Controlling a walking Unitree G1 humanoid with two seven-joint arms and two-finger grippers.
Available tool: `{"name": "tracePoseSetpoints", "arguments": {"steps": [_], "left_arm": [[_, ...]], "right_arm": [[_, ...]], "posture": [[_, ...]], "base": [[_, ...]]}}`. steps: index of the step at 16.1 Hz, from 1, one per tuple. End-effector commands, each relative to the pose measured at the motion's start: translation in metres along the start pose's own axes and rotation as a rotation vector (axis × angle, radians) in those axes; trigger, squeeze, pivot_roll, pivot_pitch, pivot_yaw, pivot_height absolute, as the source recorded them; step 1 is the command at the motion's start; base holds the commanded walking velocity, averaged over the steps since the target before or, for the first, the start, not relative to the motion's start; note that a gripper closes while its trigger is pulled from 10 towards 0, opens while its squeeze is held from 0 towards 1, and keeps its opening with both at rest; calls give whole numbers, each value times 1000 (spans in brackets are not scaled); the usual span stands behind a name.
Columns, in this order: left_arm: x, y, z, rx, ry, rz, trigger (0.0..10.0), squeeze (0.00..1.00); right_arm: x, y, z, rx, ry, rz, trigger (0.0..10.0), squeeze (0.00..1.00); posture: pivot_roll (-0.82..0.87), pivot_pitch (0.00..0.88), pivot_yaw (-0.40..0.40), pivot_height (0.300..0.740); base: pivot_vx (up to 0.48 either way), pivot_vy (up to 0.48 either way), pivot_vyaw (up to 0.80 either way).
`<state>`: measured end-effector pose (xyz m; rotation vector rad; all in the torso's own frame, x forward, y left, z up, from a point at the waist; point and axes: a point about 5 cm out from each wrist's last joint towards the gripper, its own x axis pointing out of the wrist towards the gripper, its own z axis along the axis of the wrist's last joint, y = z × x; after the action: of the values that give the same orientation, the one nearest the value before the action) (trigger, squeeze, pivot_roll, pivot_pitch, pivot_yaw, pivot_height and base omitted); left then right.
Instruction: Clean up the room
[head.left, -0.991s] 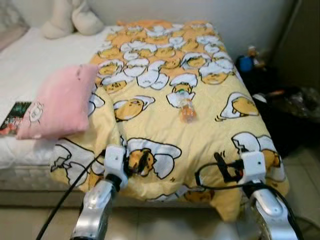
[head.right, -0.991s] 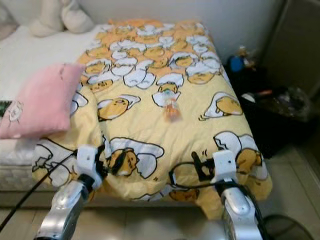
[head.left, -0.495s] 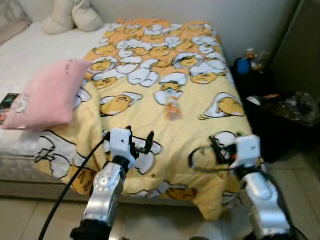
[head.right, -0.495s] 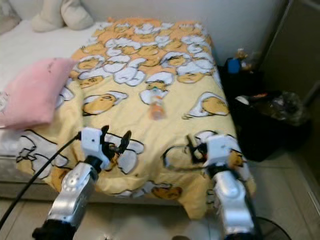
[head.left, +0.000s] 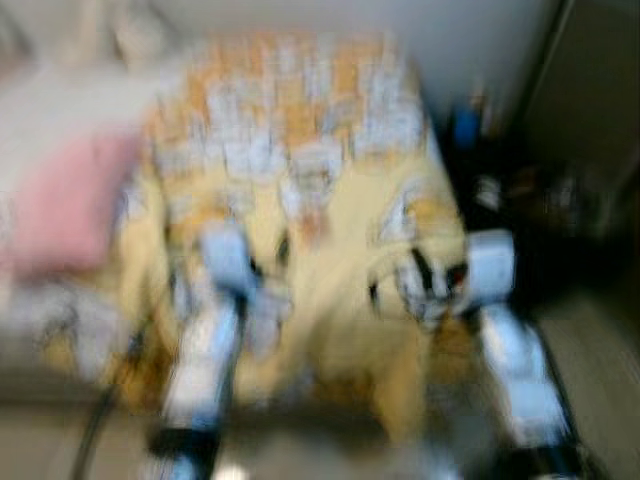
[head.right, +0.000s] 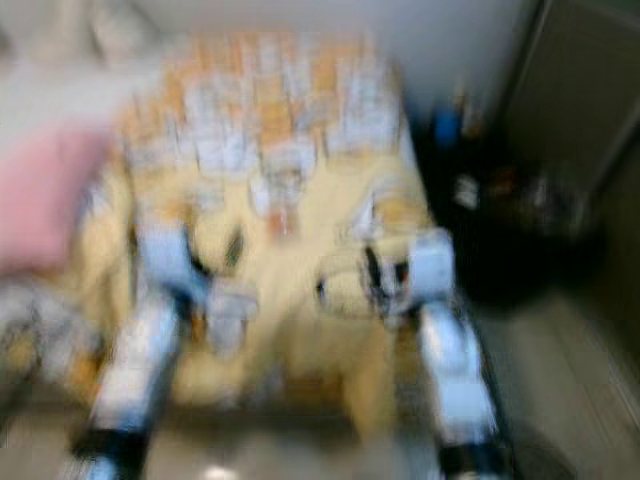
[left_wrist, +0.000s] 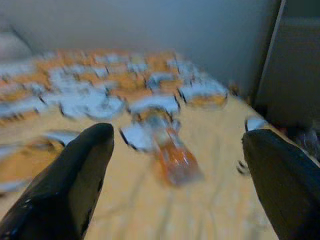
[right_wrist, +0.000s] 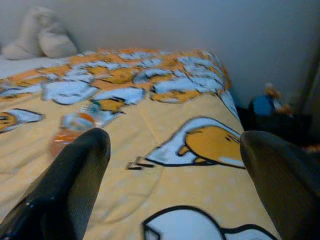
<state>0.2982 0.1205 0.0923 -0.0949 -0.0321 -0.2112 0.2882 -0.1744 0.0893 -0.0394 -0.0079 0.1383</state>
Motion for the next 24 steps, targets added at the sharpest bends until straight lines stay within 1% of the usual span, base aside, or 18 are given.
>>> {"name": "tracePoseSetpoints", "arguments": {"steps": [1, 4, 7, 9, 10, 11, 12, 13, 16, 17, 18, 20, 21, 22, 23, 24], "left_arm": [[-1, 19, 5, 18, -7, 71, 10000, 0], [-1, 20, 6, 21, -9, 82, 10000, 0], [-1, 19, 8, 32, -10, 81, 10000, 0], [1, 21, 10, 52, -7, 85, 10000, 0], [4, 25, 11, 78, -5, 92, 10000, 0], [8, 27, 14, 72, -10, 74, 10000, 0], [9, 24, 16, 60, -9, 43, 10000, 0], [10, 24, 17, 59, -10, 40, 10000, 0], [11, 23, 13, 94, 20, 58, 10000, 0], [11, 23, 12, 109, 26, 61, 10000, 0], [10, 23, 10, 95, 46, 73, 10000, 0], [10, 21, 9, 98, 46, 49, 10000, 0], [9, 21, 10, 115, 48, 34, 10000, 0], [9, 22, 13, 178, 52, 3, 10000, 0], [7, 24, 16, 200, 50, -13, 10000, 0], [4, 25, 19, 206, 45, -28, 10000, 0]], "right_arm": [[10, 16, 6, 30, -14, 61, 10000, 0], [18, 23, 16, 35, -35, 95, 10000, 0], [17, 24, 14, 28, -28, 98, 10000, 0], [19, 29, 17, 45, -34, 113, 10000, 0], [23, 32, 25, 47, -56, 125, 10000, 0], [25, 32, 28, 47, -64, 127, 10000, 0], [25, 31, 26, 45, -58, 125, 10000, 0], [25, 30, 25, 44, -52, 121, 10000, 0], [27, 28, 24, 46, -45, 115, 10000, 0], [28, 28, 25, 48, -42, 113, 10000, 0], [33, 30, 24, 59, -28, 115, 10000, 0], [45, 32, 28, 65, -16, 117, 10000, 0], [52, 33, 31, 74, -11, 114, 10000, 0], [67, 33, 37, 82, 0, 101, 10000, 0], [75, 34, 40, 60, 5, 85, 10000, 0], [78, 34, 44, 31, -8, 63, 10000, 0]], "posture": [[-194, 0, 81, 740], [-185, 0, 78, 740], [-179, 0, 78, 740], [-176, 0, 78, 740], [-172, 0, 76, 740], [-171, 0, 76, 740], [-167, 0, 75, 740], [-165, 0, 73, 740], [-168, 0, 72, 740], [-168, 0, 73, 740], [-168, 0, 75, 740], [-160, 0, 77, 740], [-152, 0, 77, 740], [-127, 0, 77, 740], [-107, 0, 77, 740], [-85, 0, 70, 740]], "base": [[480, 0, 0], [461, 0, 0], [458, 0, 0], [0, 0, 0], [0, 0, 0], [0, 0, 0], [0, 480, 0], [0, 480, 0], [0, 480, 0], [0, 0, 0], [0, 0, 0], [0, 0, 0], [0, 0, 0], [0, 0, 0], [0, 0, 0], [0, 0, 0]]}}
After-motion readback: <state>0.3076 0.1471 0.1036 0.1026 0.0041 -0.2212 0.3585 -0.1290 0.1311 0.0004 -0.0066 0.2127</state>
